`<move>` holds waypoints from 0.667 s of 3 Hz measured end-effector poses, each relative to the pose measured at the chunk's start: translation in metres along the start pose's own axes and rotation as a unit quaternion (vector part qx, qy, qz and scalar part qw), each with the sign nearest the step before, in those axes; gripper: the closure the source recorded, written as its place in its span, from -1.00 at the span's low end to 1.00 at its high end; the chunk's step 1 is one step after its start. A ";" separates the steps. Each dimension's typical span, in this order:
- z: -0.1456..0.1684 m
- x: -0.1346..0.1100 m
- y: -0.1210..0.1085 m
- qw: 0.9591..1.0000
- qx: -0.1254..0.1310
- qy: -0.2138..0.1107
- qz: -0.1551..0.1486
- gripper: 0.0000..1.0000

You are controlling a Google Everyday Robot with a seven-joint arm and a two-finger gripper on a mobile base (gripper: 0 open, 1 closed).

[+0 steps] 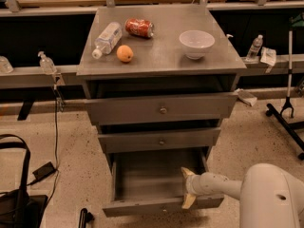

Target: Close bottom drawer

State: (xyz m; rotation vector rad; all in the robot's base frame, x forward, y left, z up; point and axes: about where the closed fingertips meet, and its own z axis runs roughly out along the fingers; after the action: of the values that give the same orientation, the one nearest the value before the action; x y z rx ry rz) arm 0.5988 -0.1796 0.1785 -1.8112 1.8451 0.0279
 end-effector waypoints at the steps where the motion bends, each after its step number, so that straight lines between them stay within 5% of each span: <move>1: 0.000 0.000 0.000 1.000 0.000 0.000 0.000 -1.00; 2: 0.000 0.000 0.000 1.000 0.000 0.000 0.000 -0.65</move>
Offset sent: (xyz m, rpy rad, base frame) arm -0.0089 -0.0021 0.0532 0.1120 -0.0128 0.0410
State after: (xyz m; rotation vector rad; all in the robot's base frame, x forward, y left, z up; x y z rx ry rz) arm 0.5988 -0.1796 0.1786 -1.8111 1.8450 0.0280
